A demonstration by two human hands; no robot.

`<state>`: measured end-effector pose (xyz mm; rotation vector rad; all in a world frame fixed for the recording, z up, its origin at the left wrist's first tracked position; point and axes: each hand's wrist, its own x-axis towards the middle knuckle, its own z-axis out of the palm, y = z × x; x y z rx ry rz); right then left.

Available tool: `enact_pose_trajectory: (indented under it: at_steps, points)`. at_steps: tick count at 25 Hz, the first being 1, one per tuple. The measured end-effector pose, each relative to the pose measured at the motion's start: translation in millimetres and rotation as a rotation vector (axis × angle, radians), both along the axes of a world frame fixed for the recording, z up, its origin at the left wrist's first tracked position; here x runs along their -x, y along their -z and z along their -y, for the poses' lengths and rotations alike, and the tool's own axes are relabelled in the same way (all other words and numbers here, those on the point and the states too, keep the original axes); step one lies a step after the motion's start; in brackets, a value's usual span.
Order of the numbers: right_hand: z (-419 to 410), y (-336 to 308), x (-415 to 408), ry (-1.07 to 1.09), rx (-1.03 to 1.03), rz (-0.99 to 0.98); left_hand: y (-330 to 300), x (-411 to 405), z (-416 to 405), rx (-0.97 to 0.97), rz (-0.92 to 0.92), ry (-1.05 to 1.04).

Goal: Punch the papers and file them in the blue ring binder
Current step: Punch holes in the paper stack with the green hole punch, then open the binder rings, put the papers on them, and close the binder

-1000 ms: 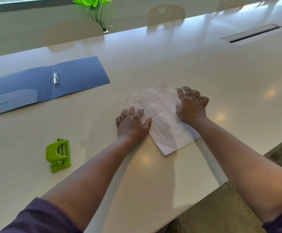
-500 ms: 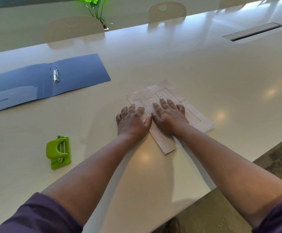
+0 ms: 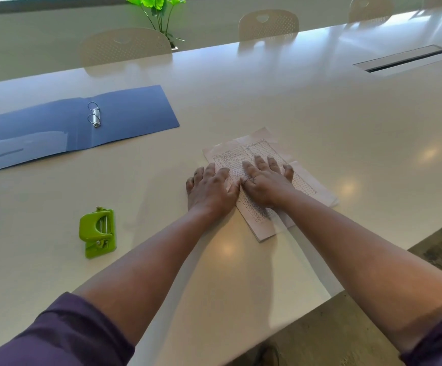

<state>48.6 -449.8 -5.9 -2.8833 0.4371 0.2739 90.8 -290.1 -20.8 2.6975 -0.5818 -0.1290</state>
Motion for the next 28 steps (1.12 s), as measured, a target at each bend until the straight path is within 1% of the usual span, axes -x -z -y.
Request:
enact_pose_trajectory:
  at_steps: [2, 4, 6, 8, 10, 12, 16, 18, 19, 22, 23, 28]
  points:
    - [-3.4, -5.5, 1.6, 0.002, -0.004, 0.058, -4.5, 0.4, -1.0, 0.064, -0.047, -0.009]
    - [-13.3, -12.0, 2.1, -0.016, -0.016, 0.15, -13.2, 3.2, -8.5, 0.2, -0.065, -0.053]
    - [-32.2, -18.2, -0.2, -0.066, -0.072, 0.228, -24.2, 6.5, -26.5, 0.262, -0.002, -0.078]
    - [-60.3, -21.9, -4.3, -0.151, -0.14, 0.273, -35.5, 11.1, -56.1, 0.255, 0.083, -0.096]
    - [-93.0, -22.9, -9.1, -0.247, -0.193, 0.282, -45.2, 14.5, -90.5, 0.278, 0.114, -0.125]
    - [-126.0, -21.7, -14.0, -0.346, -0.24, 0.255, -52.7, 15.5, -125.2, 0.343, 0.12, -0.183]
    - [-187.6, -15.8, -21.5, -0.515, -0.292, 0.186, -54.2, 18.3, -197.3, 0.405, 0.205, -0.38]
    - [-211.2, -12.4, -25.1, -0.563, -0.322, 0.158, -48.7, 22.1, -227.1, 0.416, 0.152, -0.498]
    - [-220.4, -11.0, -26.5, -0.576, -0.34, 0.144, -45.0, 23.5, -239.0, 0.444, 0.082, -0.547]
    - [-235.8, -6.6, -32.2, -0.6, -0.348, 0.113, -34.6, 22.9, -262.5, 0.671, -0.238, -0.632]
    - [-237.8, -4.9, -34.1, -0.604, -0.342, 0.112, -32.0, 22.7, -267.4, 0.721, -0.3, -0.64]
    - [-238.0, -0.6, -37.2, -0.616, -0.343, 0.118, -24.4, 24.5, -268.8, 0.702, -0.288, -0.628]
